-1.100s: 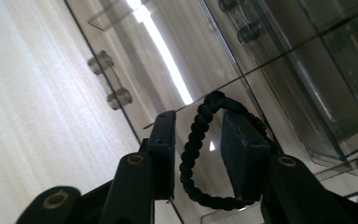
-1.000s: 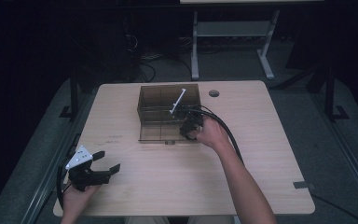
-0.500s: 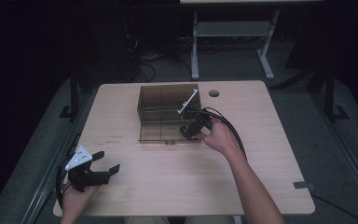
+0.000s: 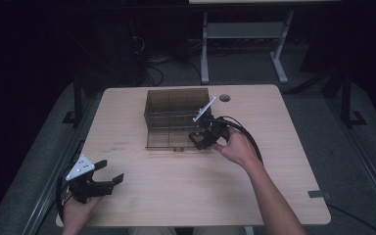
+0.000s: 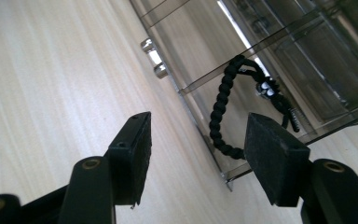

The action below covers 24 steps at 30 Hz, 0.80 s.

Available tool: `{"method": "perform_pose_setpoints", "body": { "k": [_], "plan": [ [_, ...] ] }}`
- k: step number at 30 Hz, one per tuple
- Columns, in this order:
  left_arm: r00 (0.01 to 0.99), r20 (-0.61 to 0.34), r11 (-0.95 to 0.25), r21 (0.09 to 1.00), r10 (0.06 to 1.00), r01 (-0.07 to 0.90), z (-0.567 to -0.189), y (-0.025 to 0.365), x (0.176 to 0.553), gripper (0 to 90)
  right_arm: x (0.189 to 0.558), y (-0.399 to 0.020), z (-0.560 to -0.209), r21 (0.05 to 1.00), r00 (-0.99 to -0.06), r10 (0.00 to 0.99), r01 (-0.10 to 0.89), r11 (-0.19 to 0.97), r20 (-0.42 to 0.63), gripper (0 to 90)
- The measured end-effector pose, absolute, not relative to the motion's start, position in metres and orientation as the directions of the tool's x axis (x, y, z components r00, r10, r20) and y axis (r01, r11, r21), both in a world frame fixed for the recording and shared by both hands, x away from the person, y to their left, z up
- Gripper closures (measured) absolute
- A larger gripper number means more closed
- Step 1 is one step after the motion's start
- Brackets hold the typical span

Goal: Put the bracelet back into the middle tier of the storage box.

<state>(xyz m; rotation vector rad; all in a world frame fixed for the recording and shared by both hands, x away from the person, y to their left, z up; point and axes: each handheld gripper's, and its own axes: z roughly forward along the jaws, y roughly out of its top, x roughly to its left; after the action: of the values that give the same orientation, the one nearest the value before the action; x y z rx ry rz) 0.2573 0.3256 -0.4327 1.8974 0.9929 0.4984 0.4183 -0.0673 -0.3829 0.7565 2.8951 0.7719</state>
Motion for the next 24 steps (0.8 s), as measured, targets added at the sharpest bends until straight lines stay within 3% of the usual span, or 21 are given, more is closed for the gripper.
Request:
{"method": "perform_pose_setpoints", "body": {
  "k": [24],
  "plan": [
    [0.596,-0.05,-0.273,0.856,0.801,0.439,-0.433,0.324,0.257,14.0,0.404,-0.093,-0.385,0.502,-0.867,0.491,0.461,0.732,0.08,36.7]
  ]
}}
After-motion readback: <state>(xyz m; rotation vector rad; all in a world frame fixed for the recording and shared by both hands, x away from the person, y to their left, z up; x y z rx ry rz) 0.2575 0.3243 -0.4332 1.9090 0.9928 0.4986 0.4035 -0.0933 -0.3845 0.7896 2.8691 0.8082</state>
